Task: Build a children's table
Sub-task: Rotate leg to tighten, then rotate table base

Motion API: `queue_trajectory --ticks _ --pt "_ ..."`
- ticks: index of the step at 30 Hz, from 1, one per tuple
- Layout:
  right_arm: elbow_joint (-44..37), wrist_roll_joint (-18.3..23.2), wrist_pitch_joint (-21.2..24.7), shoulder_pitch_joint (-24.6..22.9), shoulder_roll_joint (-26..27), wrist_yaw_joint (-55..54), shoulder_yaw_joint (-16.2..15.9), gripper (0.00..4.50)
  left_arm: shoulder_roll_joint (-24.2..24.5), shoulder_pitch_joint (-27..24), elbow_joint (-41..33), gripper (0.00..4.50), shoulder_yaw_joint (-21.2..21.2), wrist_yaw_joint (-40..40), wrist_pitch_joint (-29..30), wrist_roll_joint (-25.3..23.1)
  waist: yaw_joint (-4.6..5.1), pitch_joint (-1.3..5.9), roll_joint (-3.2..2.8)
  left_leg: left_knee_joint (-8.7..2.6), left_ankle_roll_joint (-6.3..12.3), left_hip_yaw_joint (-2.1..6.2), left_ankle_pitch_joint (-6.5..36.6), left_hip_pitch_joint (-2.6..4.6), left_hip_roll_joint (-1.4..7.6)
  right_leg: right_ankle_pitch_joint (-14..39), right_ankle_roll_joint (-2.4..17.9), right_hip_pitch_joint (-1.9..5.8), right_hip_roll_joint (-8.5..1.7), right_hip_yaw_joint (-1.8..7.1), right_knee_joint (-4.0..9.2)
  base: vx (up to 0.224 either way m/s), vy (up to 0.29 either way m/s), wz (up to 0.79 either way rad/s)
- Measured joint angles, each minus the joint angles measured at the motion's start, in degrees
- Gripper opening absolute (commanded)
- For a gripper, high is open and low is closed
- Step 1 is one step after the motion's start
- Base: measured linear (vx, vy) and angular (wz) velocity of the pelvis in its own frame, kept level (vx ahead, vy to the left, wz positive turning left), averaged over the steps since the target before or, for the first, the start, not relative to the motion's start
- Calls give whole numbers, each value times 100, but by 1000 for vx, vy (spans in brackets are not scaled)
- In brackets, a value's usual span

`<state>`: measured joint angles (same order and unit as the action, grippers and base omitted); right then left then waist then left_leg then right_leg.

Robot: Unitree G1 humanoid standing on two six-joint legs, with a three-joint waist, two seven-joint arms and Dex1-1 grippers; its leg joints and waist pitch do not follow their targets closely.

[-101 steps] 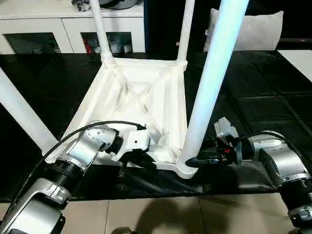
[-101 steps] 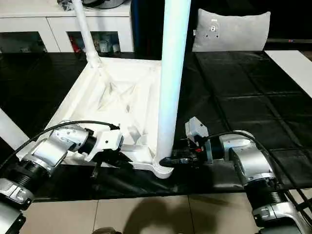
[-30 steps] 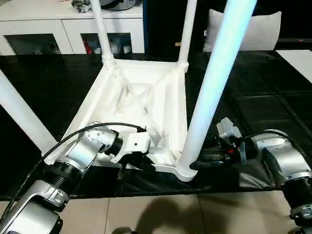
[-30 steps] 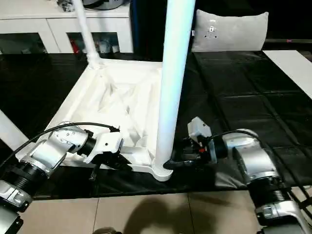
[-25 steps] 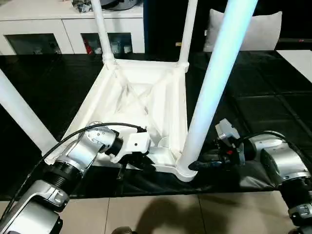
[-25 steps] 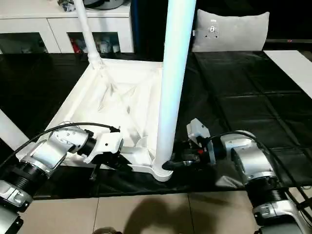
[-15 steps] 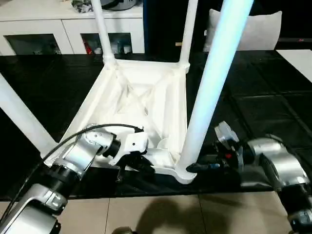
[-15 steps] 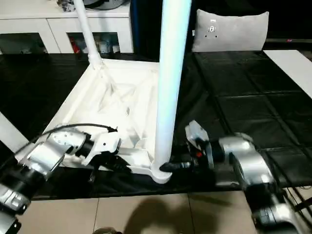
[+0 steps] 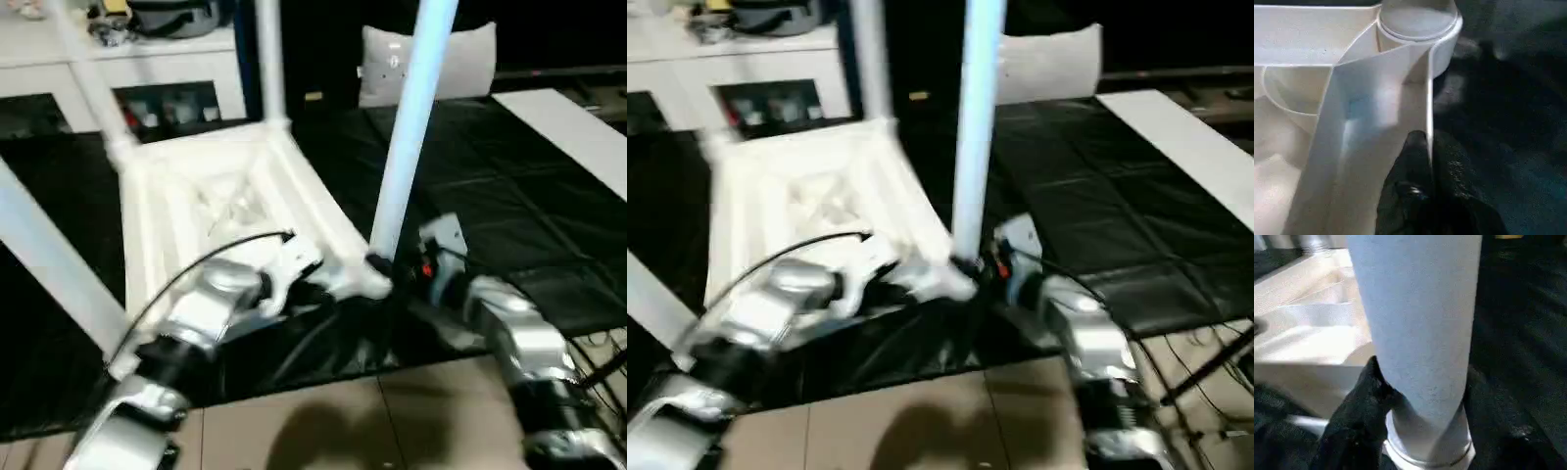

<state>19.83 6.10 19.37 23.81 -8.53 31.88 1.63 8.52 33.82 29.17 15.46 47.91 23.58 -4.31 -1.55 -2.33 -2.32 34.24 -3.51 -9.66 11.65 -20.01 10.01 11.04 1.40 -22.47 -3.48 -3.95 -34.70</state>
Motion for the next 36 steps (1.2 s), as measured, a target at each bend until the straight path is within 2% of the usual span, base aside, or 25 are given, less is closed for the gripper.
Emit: queue_trajectory --ticks 1,2,3,7,9,12,14,18,20,22,26,31,34,35,36 --pt "34 -49 18 53 74 -202 9 191 -60 33 92 0 -16 -142 -79 -4 -7 2 -4 -5 0 0 0 0 -2 0 0 0 0 2 2 0 0 0" --pt "55 -107 -16 79 144 -375 26 245 -98 62 183 0 -14 -243 -232 -29 -21 6 -11 -10 1 0 1 -5 -3 0 0 -3 0 3 3 0 0 0" --pt "53 -112 -48 73 162 -415 32 245 -100 61 200 0 -11 -254 -299 -46 -32 7 -15 -17 1 -1 2 -6 -5 0 0 -4 -1 6 3 0 0 0" --pt "-128 -114 -271 -140 212 -428 77 297 -92 73 201 0 28 -131 -502 -161 -101 8 -19 -56 0 -1 2 -13 -6 -11 5 -19 1 5 2 0 0 0" --pt "-251 -90 -327 -233 177 -368 73 303 -55 87 202 0 90 -56 -633 -186 -144 10 -25 -66 2 -1 0 -31 -4 -16 14 -41 4 4 1 0 0 0" --pt "-735 107 -316 -670 -88 -92 72 342 107 98 276 0 279 184 -1084 -201 -231 9 -25 -72 14 3 -5 -41 -3 -14 14 -47 6 2 2 0 0 0" --pt "-904 167 -303 -886 -210 90 70 342 152 132 367 0 313 203 -1244 -208 -265 10 -29 -70 20 1 -1 -42 -4 -12 14 -45 4 4 2 0 0 0" --pt "-1233 358 -200 -1357 -405 546 16 388 202 297 735 0 295 13 -1541 -252 -256 -6 -35 -65 6 0 6 -43 -4 -9 -3 -51 5 3 3 0 0 0" --pt "-1508 554 -174 -1535 -504 747 28 411 201 332 813 54 247 -20 -1632 -276 -241 -30 -51 -60 6 0 3 -43 -4 -13 -14 -51 5 4 4 0 0 0" --pt "-1798 713 -131 -1606 -624 908 84 422 216 297 814 58 122 -32 -1702 -248 -206 -47 -52 -57 8 -2 0 -47 -3 -19 -16 -53 5 5 4 0 0 0" --pt "-2314 1021 -11 -1754 -783 1115 167 448 188 32 314 98 -215 -23 -1744 166 -203 -51 -47 -60 9 0 1 -61 -1 -23 -8 -58 6 1 18 0 0 0" --pt "-2621 1242 50 -1752 -699 1123 157 450 45 -412 -455 148 -533 -215 -1514 595 -214 -49 -47 -58 30 0 -2 -89 0 -42 23 -67 5 -3 37 0 0 0" --pt "-2779 1395 122 -1711 -616 1114 109 450 -75 -1085 -1299 175 -758 -521 -1203 784 -183 -54 -25 -61 58 -5 -4 -96 0 -42 23 -74 5 -2 48 0 0 0" --pt "-2835 1441 198 -1702 -589 1103 96 450 -116 -1530 -1859 183 -854 -662 -1078 857 -154 -50 -13 -61 60 -6 6 -93 2 -40 22 -73 5 -2 48 0 0 0" --pt "-2854 1465 293 -1696 -619 1082 102 450 -169 -1952 -2254 190 -847 -761 -937 924 -163 -53 14 -59 60 -4 9 -94 6 -32 16 -70 7 -7 49 0 0 0"
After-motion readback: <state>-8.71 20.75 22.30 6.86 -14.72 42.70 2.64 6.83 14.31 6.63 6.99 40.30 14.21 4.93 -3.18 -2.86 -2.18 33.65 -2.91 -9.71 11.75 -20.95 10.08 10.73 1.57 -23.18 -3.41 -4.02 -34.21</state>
